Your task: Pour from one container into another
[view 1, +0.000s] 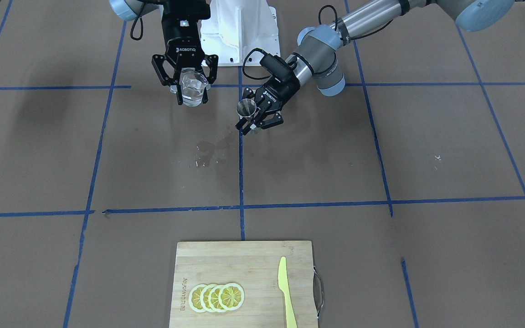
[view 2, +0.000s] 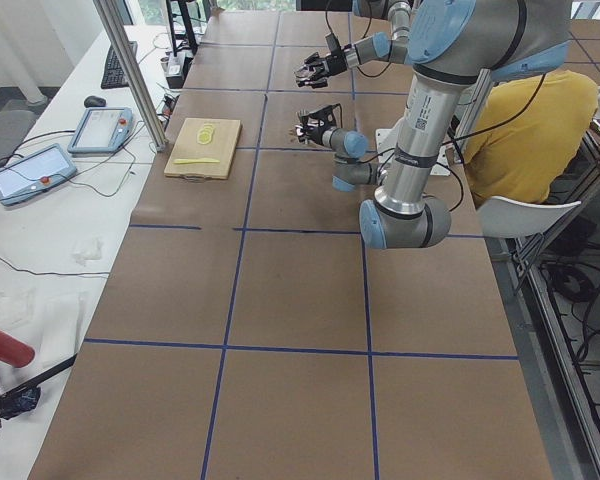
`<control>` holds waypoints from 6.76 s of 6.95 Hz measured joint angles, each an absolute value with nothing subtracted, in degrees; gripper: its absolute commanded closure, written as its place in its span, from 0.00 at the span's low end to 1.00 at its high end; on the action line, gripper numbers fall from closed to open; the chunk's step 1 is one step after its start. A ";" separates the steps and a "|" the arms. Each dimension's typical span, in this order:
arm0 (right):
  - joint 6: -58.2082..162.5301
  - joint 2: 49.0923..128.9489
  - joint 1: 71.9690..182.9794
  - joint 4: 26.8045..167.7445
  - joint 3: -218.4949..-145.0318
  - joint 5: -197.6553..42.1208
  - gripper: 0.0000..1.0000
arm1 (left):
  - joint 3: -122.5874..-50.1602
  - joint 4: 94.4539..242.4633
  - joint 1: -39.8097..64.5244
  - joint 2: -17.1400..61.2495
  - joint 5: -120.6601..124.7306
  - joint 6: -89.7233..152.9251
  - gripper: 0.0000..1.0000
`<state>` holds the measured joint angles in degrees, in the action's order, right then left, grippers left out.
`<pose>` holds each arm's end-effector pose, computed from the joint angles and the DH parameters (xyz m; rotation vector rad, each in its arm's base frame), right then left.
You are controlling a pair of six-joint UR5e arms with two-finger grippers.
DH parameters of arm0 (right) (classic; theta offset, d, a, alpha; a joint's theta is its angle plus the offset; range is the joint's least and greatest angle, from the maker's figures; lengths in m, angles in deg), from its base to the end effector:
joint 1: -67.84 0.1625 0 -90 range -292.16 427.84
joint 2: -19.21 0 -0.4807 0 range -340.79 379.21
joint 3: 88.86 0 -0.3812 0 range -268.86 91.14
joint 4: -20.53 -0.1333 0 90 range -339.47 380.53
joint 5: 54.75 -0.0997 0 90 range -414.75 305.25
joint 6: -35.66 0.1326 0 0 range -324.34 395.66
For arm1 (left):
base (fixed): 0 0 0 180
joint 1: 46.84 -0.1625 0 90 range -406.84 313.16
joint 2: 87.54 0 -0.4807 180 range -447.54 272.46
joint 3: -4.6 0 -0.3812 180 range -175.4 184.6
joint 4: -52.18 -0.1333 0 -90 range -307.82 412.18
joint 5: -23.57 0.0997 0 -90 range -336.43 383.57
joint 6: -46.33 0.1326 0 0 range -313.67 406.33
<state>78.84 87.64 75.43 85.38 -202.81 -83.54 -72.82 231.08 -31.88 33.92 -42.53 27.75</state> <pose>-0.4994 -0.3183 0.2646 1.2995 -0.5504 0.0907 0.6247 -0.3605 0.3172 1.4681 1.1484 0.2921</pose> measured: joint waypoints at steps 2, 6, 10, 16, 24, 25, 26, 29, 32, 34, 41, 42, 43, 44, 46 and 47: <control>78.84 87.62 74.92 87.63 -203.71 -83.71 1.00 | -72.38 234.01 -32.07 34.09 -43.48 30.80 1.00; 78.92 86.69 72.65 88.37 -203.91 -83.58 1.00 | -69.55 237.18 -32.63 36.77 -43.59 31.38 1.00; 78.90 84.79 71.93 93.94 -205.04 -83.49 1.00 | -66.70 239.40 -33.04 38.22 -43.64 31.39 1.00; 78.84 83.76 71.79 100.31 -205.08 -83.51 1.00 | -66.30 240.96 -34.13 38.70 -43.67 31.39 1.00; 72.89 83.62 71.53 102.66 -205.09 -83.27 1.00 | -66.22 240.97 -34.18 38.85 -43.58 31.39 1.00; 72.37 83.46 71.41 102.66 -205.10 -83.04 1.00 | -66.15 240.97 -34.18 38.85 -43.56 31.39 1.00; 72.01 83.35 71.24 102.68 -205.08 -82.69 1.00 | -66.08 240.97 -34.21 38.85 -43.50 31.39 1.00; 70.26 83.25 70.67 103.89 -205.15 -82.06 1.00 | -66.04 240.97 -34.41 38.85 -43.25 31.39 1.00; 67.60 83.28 70.32 104.93 -205.28 -81.51 1.00 | -66.01 240.97 -34.44 38.91 -43.23 31.39 1.00; 65.68 83.28 70.24 105.51 -205.34 -81.42 1.00 | -66.06 240.97 -34.48 38.93 -43.23 31.39 1.00; 61.95 83.23 70.33 107.65 -205.57 -80.97 1.00 | -66.07 240.97 -34.60 38.98 -43.23 31.39 1.00; 61.31 83.23 70.36 107.69 -205.60 -80.89 1.00 | -66.07 240.97 -34.68 38.98 -43.23 31.39 1.00; 60.61 83.23 70.38 107.71 -205.63 -80.86 1.00 | -66.07 240.97 -34.75 39.00 -43.23 31.39 1.00; 59.77 83.24 70.42 108.00 -205.71 -80.70 1.00 | -66.10 240.97 -34.77 39.02 -43.23 31.39 1.00; 58.33 83.28 70.41 110.54 -206.81 -80.24 1.00 | -66.14 240.97 -34.79 39.02 -43.23 31.39 1.00; 58.11 83.28 70.40 112.25 -207.52 -80.18 1.00 | -66.19 240.97 -34.79 39.02 -43.23 31.39 1.00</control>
